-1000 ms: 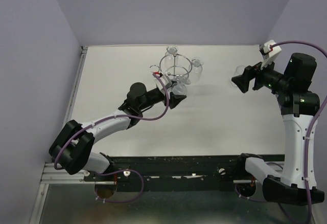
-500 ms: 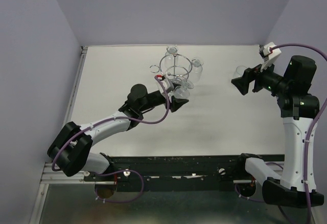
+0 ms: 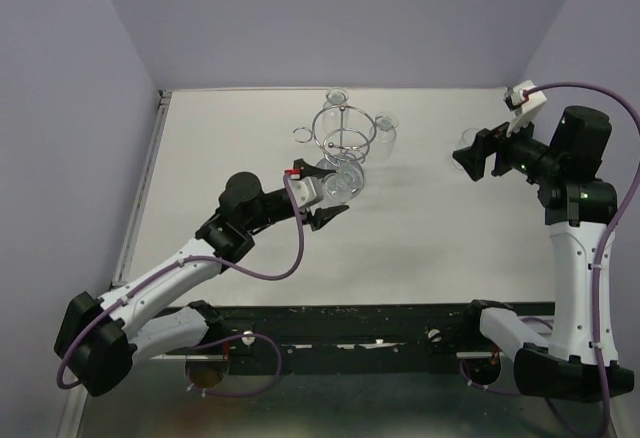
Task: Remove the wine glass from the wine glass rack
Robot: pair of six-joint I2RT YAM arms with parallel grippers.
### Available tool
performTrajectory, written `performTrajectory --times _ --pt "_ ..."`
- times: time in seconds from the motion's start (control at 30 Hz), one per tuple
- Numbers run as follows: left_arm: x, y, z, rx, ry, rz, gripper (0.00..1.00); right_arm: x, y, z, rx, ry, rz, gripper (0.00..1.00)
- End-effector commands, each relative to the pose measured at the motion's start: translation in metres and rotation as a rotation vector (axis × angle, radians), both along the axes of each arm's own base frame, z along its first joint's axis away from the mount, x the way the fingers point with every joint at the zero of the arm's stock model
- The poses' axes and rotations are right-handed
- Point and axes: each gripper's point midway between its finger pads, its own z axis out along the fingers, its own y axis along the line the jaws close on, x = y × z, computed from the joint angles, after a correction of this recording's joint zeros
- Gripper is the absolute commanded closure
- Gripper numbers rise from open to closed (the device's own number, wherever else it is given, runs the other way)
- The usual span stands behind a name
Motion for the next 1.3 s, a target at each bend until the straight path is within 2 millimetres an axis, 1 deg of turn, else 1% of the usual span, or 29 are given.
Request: performTrajectory --times 0.0,0.03,0.07,0.13,0.17,0.2,0.23,0.27,0.3,0.37,0.4,0.43,0.47,0.5,0.53,0.6,0.63,0.67,0.7,0.73,0.8,0.83,0.87,0.93,1.0,1.1,1.17,1.2,1.27 --pt "0.000 0.026 0.036 0.029 -0.101 0.098 1.00 0.017 -0.003 0.013 -0.041 -0.095 -0.024 0.12" --pt "0.003 0.033 0.048 0.025 -0.100 0.141 1.00 0.018 -0.001 0.019 -0.053 -0.126 -0.017 0.12" --pt "0.007 0.038 0.054 0.034 -0.085 0.174 1.00 0.020 0.002 0.027 -0.073 -0.170 -0.011 0.12" --pt "0.016 0.050 0.077 0.022 -0.054 0.234 1.00 0.025 0.012 0.042 -0.124 -0.256 0.011 0.12" --pt "0.021 0.056 0.087 0.004 -0.022 0.256 1.00 0.027 0.022 0.049 -0.149 -0.297 0.039 0.12" --pt "0.026 0.062 0.107 -0.037 0.004 0.276 1.00 0.030 0.033 0.057 -0.168 -0.334 0.061 0.13" --pt "0.033 0.071 0.112 -0.050 0.057 0.303 1.00 0.034 0.043 0.062 -0.179 -0.358 0.085 0.13" --pt "0.039 0.076 0.122 -0.079 0.110 0.315 1.00 0.037 0.051 0.069 -0.181 -0.381 0.101 0.14" --pt "0.047 0.086 0.132 -0.101 0.147 0.335 1.00 0.040 0.062 0.075 -0.183 -0.398 0.126 0.14" --pt "0.059 0.100 0.143 -0.178 0.296 0.348 1.00 0.046 0.085 0.086 -0.197 -0.446 0.176 0.15" --pt "0.069 0.115 0.147 -0.217 0.351 0.381 1.00 0.044 0.102 0.093 -0.216 -0.487 0.226 0.15" --pt "0.075 0.125 0.151 -0.264 0.413 0.400 1.00 0.042 0.118 0.097 -0.221 -0.520 0.268 0.15" --pt "0.079 0.133 0.151 -0.302 0.466 0.407 1.00 0.042 0.129 0.101 -0.240 -0.562 0.290 0.15" --pt "0.083 0.143 0.151 -0.360 0.532 0.423 1.00 0.039 0.144 0.103 -0.251 -0.605 0.323 0.16" --pt "0.086 0.153 0.149 -0.422 0.590 0.438 1.00 0.036 0.159 0.104 -0.271 -0.650 0.356 0.16" --pt "0.089 0.163 0.137 -0.564 0.762 0.436 1.00 0.019 0.196 0.096 -0.326 -0.759 0.460 0.17" --pt "0.090 0.168 0.128 -0.613 0.830 0.441 1.00 0.013 0.211 0.080 -0.354 -0.787 0.500 0.17" --pt "0.091 0.170 0.115 -0.645 0.908 0.477 1.00 0.004 0.227 0.075 -0.361 -0.839 0.533 0.17" --pt "0.096 0.182 0.102 -0.679 0.947 0.538 1.00 -0.004 0.239 0.072 -0.353 -0.876 0.561 0.17" --pt "0.096 0.190 0.089 -0.707 0.977 0.576 1.00 -0.013 0.254 0.070 -0.341 -0.907 0.590 0.17" --pt "0.095 0.205 0.069 -0.763 1.033 0.632 1.00 -0.026 0.280 0.061 -0.309 -0.900 0.643 0.17" --pt "0.095 0.212 0.062 -0.792 1.064 0.653 1.00 -0.028 0.294 0.054 -0.288 -0.866 0.666 0.17" --pt "0.095 0.218 0.052 -0.825 1.104 0.670 1.00 -0.031 0.304 0.051 -0.265 -0.839 0.681 0.18" --pt "0.095 0.225 0.037 -0.883 1.186 0.683 1.00 -0.033 0.326 0.043 -0.224 -0.774 0.685 0.19" --pt "0.095 0.231 0.024 -0.945 1.266 0.715 1.00 -0.029 0.346 0.035 -0.212 -0.732 0.671 0.21" --pt "0.095 0.237 0.006 -1.039 1.393 0.763 1.00 -0.021 0.374 0.015 -0.255 -0.713 0.666 0.23" --pt "0.095 0.248 -0.010 -1.129 1.485 0.868 1.00 -0.014 0.390 0.001 -0.281 -0.717 0.640 0.25" --pt "0.095 0.250 -0.013 -1.154 1.504 0.888 1.00 -0.007 0.394 -0.002 -0.288 -0.718 0.607 0.27" --pt "0.096 0.255 -0.011 -1.176 1.490 0.894 1.00 0.002 0.405 -0.008 -0.295 -0.697 0.575 0.29"
